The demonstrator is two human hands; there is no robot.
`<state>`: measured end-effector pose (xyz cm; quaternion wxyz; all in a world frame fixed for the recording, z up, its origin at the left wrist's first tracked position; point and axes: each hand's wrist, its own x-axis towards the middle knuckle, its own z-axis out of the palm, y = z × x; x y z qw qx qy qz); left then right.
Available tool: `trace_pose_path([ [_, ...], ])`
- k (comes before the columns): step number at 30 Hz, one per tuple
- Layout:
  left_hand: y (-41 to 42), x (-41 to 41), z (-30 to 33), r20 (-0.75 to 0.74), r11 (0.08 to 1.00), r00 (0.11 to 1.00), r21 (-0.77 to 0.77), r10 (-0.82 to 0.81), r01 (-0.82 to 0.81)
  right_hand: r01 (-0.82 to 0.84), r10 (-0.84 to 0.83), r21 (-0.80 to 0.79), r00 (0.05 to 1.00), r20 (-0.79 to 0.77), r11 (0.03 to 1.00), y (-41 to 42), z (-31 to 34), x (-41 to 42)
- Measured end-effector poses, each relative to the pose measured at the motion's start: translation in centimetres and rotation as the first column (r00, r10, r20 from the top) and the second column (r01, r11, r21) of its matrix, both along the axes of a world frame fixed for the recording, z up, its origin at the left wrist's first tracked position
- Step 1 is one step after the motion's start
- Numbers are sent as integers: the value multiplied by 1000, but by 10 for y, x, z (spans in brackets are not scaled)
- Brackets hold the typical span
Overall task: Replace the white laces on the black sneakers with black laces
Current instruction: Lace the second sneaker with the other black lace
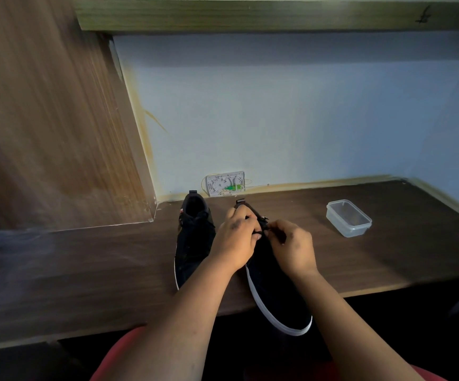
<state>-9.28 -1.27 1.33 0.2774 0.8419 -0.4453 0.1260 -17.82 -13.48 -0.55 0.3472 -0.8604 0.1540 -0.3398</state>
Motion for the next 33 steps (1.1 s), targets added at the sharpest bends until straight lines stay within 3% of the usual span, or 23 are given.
trace_pose_path([
  [4, 0, 1, 1, 0, 1000, 1000, 14, 6, -6, -25, 27, 75, 999, -22, 997, 0, 1, 1],
  [10, 4, 6, 0, -37, 998, 997, -6, 69, -69, -145, 158, 65, 950, -268, 987, -14, 10, -4],
  [14, 4, 7, 1, -102, 998, 993, 18, 55, -54, -50, 65, 99, 985, -161, 994, -21, 19, -12],
  [19, 4, 8, 3, -120, 998, 992, 43, 49, -44, -137, 154, 100, 970, -189, 985, -4, 16, -8],
  [22, 5, 9, 5, -139, 999, 990, 39, 34, -29, -56, 52, -9, 965, -257, 998, 2, 8, -5],
  [27, 5, 12, 4, -205, 1000, 979, 28, -7, 13, 118, -155, -195, 970, -186, 974, 19, 0, -5],
  [33, 5, 13, 3, -191, 998, 981, 47, -25, 35, 139, -162, -105, 952, -261, 985, 17, 7, -3],
])
